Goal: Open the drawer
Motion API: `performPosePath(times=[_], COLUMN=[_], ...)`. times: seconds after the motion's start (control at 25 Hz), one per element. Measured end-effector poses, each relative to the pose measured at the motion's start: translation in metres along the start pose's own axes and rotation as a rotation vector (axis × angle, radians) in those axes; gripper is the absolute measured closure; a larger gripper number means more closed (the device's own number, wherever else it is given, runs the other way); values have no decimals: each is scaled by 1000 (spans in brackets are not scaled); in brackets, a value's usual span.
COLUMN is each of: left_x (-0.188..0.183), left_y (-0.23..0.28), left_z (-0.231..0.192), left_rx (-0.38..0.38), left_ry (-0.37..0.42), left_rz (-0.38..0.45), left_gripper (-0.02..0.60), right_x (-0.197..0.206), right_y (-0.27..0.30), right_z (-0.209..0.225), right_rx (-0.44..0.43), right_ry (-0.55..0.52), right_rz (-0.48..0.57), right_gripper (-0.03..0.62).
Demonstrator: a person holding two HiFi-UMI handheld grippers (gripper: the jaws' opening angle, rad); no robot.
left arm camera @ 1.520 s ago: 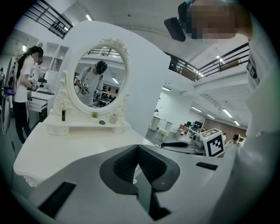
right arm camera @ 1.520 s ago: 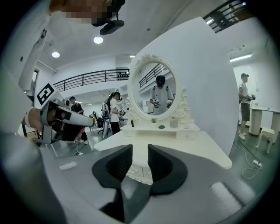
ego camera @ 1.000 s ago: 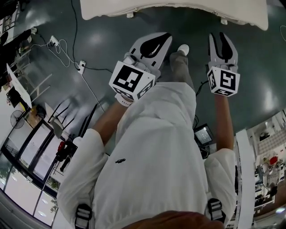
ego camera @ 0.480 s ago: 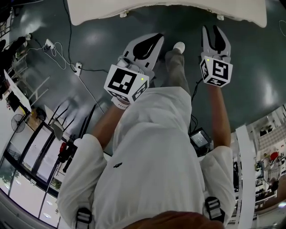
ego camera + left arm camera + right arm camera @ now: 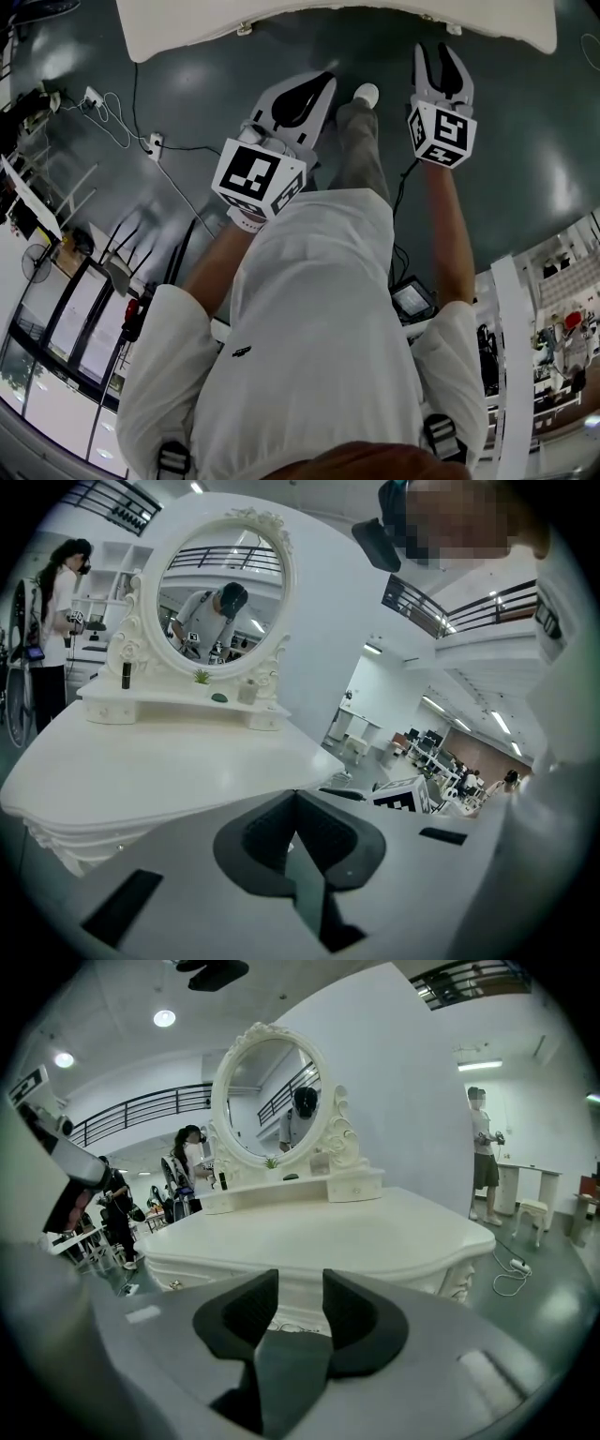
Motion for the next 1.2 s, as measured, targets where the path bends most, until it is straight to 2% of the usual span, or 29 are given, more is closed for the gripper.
performPosePath(times=[0.44,0.8,1.2], left_x=[8,12,17], left_y=[23,34,44], left_z=[-10,-9,-5], left_rx=[-24,-23,-33], left_ry=[-29,-50,-60], left_rz=[-21,-32,-45], left_gripper=[572,572,572], right_x=[21,34,56], right_y=[34,56,80], right_z=[25,33,51], right_rx=[27,32,39], right_ry=[30,19,65], right_rz=[-13,-48,-109], right_gripper=[428,425,404])
Point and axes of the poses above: the fingertips, and each gripper's own axes: y forward along the fingers, z to its right, x out of its underside, the point moved 9 cm from there along -y, backward along the fingers, and after that the axes turned 5 degrees about -x, right-handed, at the moved point
